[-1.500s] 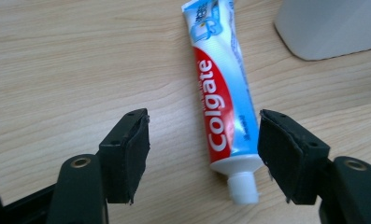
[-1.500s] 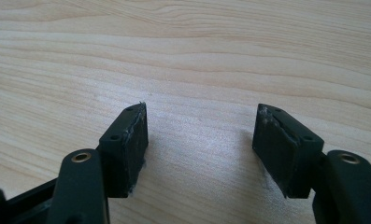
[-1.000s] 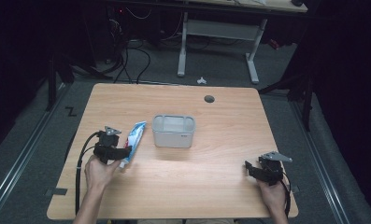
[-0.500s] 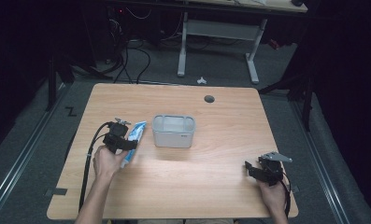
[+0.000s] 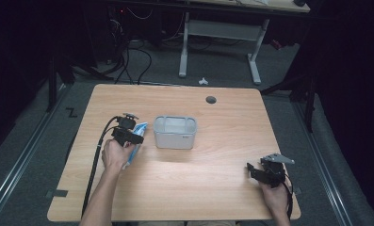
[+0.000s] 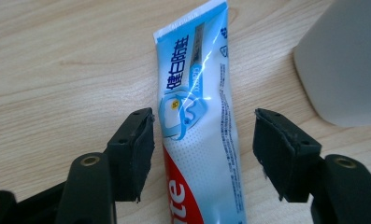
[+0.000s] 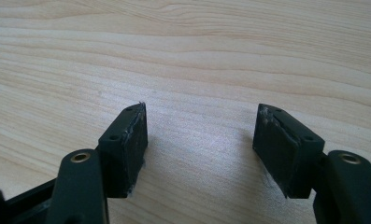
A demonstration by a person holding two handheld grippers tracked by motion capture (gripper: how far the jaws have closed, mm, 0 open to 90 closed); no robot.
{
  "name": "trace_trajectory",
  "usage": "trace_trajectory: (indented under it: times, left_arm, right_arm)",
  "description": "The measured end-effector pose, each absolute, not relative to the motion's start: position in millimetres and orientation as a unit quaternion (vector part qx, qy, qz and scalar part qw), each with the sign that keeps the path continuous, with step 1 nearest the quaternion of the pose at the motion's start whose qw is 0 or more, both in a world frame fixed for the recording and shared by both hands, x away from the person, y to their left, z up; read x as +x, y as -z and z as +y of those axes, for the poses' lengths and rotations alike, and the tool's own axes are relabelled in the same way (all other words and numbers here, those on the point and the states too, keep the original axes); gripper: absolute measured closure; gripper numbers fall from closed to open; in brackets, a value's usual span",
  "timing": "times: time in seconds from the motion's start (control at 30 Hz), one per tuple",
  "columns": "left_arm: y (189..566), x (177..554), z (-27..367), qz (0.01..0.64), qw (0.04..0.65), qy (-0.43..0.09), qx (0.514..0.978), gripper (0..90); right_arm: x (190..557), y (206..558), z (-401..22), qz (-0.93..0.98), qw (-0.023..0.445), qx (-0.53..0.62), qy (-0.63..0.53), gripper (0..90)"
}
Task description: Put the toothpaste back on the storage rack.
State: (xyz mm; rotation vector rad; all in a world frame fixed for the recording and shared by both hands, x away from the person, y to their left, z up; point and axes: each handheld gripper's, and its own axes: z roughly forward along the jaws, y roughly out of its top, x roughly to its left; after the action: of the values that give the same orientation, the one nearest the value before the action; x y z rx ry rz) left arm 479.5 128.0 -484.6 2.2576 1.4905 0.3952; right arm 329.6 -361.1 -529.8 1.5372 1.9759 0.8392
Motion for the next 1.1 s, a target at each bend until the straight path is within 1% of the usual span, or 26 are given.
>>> trace_trajectory:
  times: [0.3,0.4,0.7,1.1]
  left_arm:
    - [494.7,491.3,120.1,0.540,0.177,-0.139,0.811,39.5]
    - [496.8,494.1,120.6,0.546,0.172,-0.136,0.809,41.5]
    - [502.6,498.8,121.5,0.555,0.169,-0.118,0.806,42.9]
    - [501.6,500.3,123.4,0.563,0.168,-0.106,0.802,47.4]
  right_arm:
    - [329.5,529.8,-361.0,0.725,0.248,0.564,-0.308,35.7]
    - [329.5,529.8,-361.0,0.725,0.248,0.564,-0.308,35.7]
    - [329.5,529.8,-360.9,0.725,0.248,0.564,-0.308,35.7]
    - [329.4,529.8,-360.9,0.725,0.248,0.564,-0.308,35.7]
